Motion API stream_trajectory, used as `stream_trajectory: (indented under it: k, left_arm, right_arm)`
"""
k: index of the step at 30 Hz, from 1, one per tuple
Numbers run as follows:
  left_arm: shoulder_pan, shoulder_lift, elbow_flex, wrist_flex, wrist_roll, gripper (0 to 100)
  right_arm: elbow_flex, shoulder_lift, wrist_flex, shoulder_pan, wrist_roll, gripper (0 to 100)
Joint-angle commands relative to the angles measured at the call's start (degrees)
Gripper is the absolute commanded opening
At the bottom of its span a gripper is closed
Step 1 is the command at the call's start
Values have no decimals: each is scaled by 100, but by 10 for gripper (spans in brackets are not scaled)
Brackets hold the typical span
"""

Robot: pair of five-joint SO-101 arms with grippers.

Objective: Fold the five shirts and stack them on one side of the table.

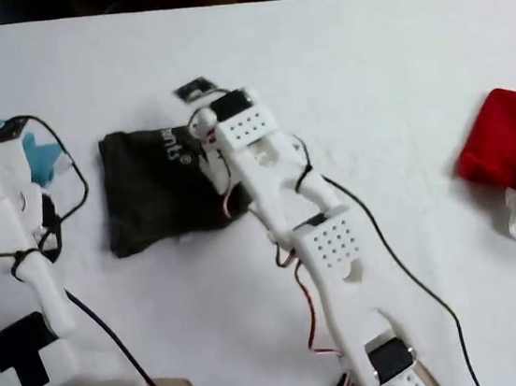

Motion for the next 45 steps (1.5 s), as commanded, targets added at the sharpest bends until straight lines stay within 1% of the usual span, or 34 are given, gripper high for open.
stream_trajectory:
  k: [1, 3, 6, 10, 19, 25, 29, 38, 45]
  left_arm:
    - [-44, -273, -57, 26, -26, 25]
    - [-44, -273, -57, 26, -35, 25]
    - [-44, -273, -57, 26, -35, 25]
    - [-44, -273, -57, 26, -35, 25]
    - [-35, -273, -57, 70, -35, 25]
    - [-35, -273, -57, 70, -44, 25]
    - [-35, -273, -57, 62, -44, 25]
    - [-18, -273, -57, 62, -44, 25]
    - [-9, -273, -57, 62, -44, 25]
  right_arm:
    - [-862, -127, 198, 822, 0, 19]
    - [-1319, -119, 391, 1200, 26, 19]
    - [-1855, -110, 637, 1701, 466, 19]
    - [-2207, -215, 673, 2369, 888, 19]
    - [-2171, -1226, 681, 3609, 1670, 19]
    - [-2171, -1938, 681, 4242, 2400, 19]
    - [-2171, -2352, 681, 4725, 2716, 19]
    - [-2180, -2536, 681, 6053, 3323, 19]
    - [-2180, -2536, 673, 6853, 3578, 19]
